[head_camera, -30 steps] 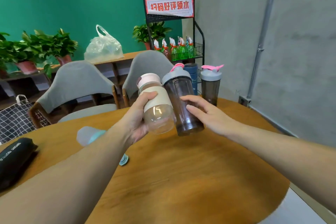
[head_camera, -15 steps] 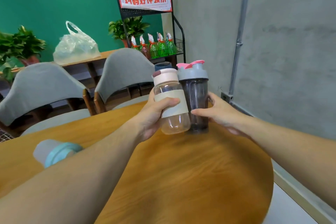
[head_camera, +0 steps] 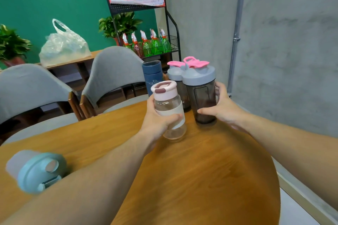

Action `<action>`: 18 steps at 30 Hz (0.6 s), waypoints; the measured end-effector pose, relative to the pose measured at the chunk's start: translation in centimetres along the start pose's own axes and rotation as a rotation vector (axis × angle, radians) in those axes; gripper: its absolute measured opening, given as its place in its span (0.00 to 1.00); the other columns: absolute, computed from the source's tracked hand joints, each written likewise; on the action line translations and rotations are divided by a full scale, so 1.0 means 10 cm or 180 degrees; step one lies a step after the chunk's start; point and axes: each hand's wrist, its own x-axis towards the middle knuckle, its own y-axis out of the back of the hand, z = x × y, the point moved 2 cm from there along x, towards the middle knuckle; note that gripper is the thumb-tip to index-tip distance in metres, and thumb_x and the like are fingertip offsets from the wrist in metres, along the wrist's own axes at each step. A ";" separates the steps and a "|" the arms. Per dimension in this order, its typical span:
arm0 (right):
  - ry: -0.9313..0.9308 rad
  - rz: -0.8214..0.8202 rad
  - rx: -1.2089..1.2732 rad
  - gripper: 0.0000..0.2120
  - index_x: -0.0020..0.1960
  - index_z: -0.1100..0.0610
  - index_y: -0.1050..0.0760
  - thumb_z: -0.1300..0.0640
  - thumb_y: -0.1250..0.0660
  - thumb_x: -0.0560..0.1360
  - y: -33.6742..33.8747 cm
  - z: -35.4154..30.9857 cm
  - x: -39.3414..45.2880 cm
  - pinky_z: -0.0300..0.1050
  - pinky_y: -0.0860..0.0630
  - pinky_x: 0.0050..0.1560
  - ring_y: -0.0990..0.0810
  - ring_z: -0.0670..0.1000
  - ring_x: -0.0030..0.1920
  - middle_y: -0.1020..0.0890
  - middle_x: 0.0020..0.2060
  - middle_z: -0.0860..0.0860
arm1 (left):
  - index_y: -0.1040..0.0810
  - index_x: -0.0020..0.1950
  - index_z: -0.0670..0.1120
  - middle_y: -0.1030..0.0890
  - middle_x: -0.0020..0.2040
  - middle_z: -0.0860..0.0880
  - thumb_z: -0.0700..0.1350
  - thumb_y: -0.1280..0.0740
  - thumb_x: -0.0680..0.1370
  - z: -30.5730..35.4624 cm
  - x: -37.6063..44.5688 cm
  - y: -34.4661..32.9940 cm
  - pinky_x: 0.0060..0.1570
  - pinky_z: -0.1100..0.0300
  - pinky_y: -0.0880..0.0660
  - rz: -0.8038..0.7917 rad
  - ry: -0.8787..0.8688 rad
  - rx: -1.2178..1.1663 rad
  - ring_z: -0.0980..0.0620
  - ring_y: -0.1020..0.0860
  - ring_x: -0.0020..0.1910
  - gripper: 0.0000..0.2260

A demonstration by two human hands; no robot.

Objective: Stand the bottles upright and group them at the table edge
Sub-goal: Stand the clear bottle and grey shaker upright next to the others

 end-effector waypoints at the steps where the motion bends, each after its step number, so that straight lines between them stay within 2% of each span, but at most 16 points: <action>1: -0.0004 0.0020 0.0024 0.54 0.76 0.41 0.49 0.61 0.18 0.63 0.00 0.02 0.02 0.57 0.33 0.71 0.30 0.52 0.70 0.33 0.73 0.51 | 0.39 0.74 0.57 0.25 0.63 0.53 0.38 0.20 0.65 -0.02 0.00 0.00 0.60 0.51 0.25 -0.0008 0.0004 0.0041 0.52 0.25 0.62 0.44; 6: -0.0068 0.0072 0.0232 0.55 0.77 0.42 0.50 0.63 0.18 0.63 -0.06 0.18 0.14 0.57 0.33 0.72 0.31 0.51 0.70 0.34 0.74 0.51 | 0.40 0.73 0.57 0.25 0.65 0.51 0.38 0.19 0.64 -0.13 0.07 -0.03 0.65 0.44 0.26 -0.0029 0.0055 0.0228 0.49 0.26 0.64 0.45; 18: -0.0169 -0.0068 0.0084 0.56 0.76 0.39 0.52 0.61 0.18 0.63 -0.15 0.36 0.21 0.61 0.36 0.72 0.31 0.53 0.71 0.34 0.75 0.51 | 0.41 0.74 0.56 0.27 0.66 0.51 0.37 0.19 0.64 -0.27 0.20 -0.04 0.67 0.43 0.28 0.0078 0.0102 0.0289 0.49 0.27 0.65 0.47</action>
